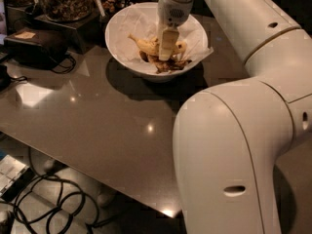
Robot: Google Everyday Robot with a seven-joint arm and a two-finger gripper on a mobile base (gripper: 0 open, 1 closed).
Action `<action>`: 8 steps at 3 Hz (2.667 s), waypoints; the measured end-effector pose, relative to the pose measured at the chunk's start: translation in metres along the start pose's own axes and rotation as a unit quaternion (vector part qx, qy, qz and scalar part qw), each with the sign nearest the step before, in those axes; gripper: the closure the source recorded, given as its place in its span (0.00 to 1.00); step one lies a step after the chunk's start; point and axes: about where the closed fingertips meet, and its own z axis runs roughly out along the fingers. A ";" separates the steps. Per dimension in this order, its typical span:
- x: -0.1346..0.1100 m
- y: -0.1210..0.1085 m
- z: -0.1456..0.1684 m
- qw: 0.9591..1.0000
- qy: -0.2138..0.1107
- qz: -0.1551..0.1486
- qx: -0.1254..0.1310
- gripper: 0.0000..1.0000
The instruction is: Pick banana from white bowl
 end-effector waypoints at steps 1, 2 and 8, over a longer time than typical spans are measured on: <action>0.000 -0.001 0.001 1.000 -0.003 0.002 -0.001 0.43; 0.001 -0.002 0.002 1.000 -0.003 0.003 -0.002 0.41; -0.016 -0.008 -0.039 0.999 -0.004 -0.020 0.042 1.00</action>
Offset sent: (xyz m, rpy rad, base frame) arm -0.0174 -0.0150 0.0040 -0.0298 0.0863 0.0015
